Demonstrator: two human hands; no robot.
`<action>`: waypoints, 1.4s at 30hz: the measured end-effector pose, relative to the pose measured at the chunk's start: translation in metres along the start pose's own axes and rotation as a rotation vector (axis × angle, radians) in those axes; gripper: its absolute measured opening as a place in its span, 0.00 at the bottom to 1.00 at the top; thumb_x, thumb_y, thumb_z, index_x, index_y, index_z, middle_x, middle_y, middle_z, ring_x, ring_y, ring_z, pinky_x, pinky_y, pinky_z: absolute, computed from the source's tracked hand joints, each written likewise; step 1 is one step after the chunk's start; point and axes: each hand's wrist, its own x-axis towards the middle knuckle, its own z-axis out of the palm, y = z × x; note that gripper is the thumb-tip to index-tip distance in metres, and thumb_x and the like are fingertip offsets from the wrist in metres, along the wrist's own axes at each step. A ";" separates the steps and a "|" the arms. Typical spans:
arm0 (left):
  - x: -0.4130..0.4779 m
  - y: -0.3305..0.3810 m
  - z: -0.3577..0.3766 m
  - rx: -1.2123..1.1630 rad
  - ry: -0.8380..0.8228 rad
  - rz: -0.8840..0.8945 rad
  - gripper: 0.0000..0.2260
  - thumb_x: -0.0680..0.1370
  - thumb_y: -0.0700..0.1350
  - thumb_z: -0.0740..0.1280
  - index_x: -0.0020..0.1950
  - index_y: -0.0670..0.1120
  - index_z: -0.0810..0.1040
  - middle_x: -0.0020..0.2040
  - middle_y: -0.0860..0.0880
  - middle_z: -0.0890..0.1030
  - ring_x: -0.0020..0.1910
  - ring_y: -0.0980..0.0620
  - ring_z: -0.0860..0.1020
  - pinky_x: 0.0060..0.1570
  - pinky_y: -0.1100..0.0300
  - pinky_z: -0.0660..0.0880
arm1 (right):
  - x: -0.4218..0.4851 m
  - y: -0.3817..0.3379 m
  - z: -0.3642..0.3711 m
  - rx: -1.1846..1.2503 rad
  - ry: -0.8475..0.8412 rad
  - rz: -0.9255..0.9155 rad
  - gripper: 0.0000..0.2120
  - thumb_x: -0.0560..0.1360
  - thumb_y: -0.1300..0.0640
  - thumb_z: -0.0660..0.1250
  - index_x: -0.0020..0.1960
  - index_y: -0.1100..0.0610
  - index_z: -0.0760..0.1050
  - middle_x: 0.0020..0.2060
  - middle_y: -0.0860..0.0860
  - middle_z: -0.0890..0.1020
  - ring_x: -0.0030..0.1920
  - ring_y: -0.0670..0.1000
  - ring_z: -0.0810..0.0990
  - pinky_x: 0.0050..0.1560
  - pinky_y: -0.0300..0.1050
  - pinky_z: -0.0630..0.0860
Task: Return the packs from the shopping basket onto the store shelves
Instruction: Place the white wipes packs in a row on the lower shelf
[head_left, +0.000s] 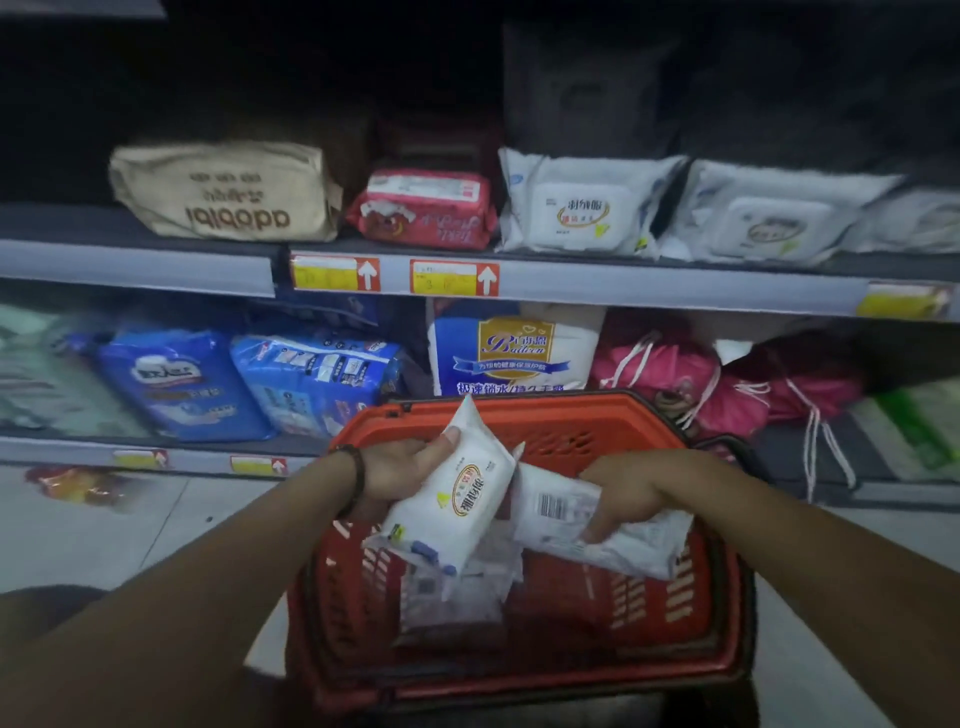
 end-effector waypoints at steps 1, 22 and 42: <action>-0.012 0.013 -0.010 -0.004 0.001 0.027 0.32 0.82 0.69 0.48 0.66 0.49 0.80 0.58 0.52 0.85 0.56 0.52 0.84 0.66 0.54 0.77 | -0.017 0.000 -0.007 0.024 0.062 0.008 0.21 0.75 0.45 0.77 0.65 0.51 0.81 0.59 0.49 0.84 0.58 0.53 0.83 0.57 0.44 0.78; -0.054 0.108 0.003 -1.262 0.279 0.323 0.14 0.81 0.43 0.69 0.66 0.41 0.79 0.55 0.38 0.86 0.53 0.37 0.86 0.48 0.33 0.82 | -0.084 -0.033 -0.021 0.477 1.472 -0.068 0.24 0.77 0.52 0.75 0.71 0.43 0.77 0.57 0.46 0.82 0.55 0.53 0.80 0.52 0.53 0.79; -0.061 0.123 -0.012 -1.508 0.133 0.485 0.28 0.69 0.42 0.71 0.69 0.38 0.78 0.60 0.36 0.84 0.50 0.40 0.86 0.40 0.46 0.85 | -0.078 -0.040 -0.040 0.337 1.362 -0.419 0.38 0.70 0.47 0.71 0.79 0.49 0.68 0.73 0.42 0.67 0.77 0.44 0.64 0.77 0.44 0.65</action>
